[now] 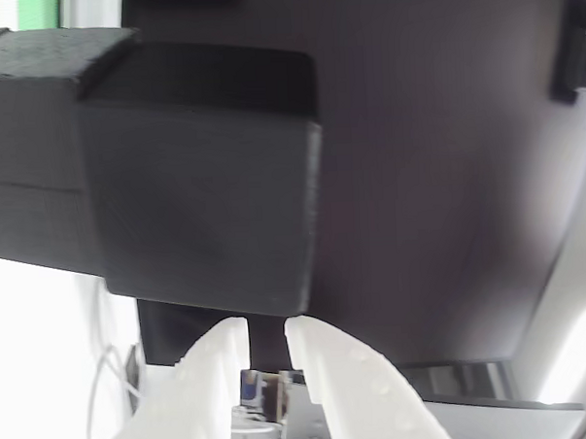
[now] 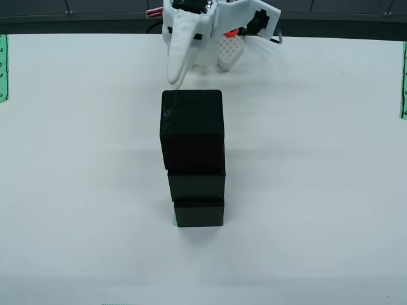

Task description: Stack 3 Blocks on the chosen place.

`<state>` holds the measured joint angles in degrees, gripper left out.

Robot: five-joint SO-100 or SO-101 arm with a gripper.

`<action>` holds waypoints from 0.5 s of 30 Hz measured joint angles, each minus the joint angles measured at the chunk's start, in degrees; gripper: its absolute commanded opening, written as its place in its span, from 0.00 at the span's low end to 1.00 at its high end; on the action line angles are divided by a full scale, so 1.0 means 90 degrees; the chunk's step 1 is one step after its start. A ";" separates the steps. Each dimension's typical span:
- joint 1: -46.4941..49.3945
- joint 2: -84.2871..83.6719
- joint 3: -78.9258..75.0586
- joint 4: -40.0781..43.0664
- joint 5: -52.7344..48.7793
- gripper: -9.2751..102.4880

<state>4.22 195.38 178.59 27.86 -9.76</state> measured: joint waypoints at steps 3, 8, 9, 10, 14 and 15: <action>-0.0020 0.0000 0.0000 0.0596 0.0205 0.08; -0.0225 0.0000 0.0000 0.1270 0.0527 0.08; -0.0234 0.0000 0.0000 0.1387 0.0605 0.08; -0.0234 0.0000 0.0000 0.1484 0.0693 0.08; -0.0234 0.0000 0.0000 0.1875 0.0869 0.08; -0.0234 0.0000 0.0000 0.1953 0.0889 0.08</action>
<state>2.11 195.38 178.59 45.44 -1.76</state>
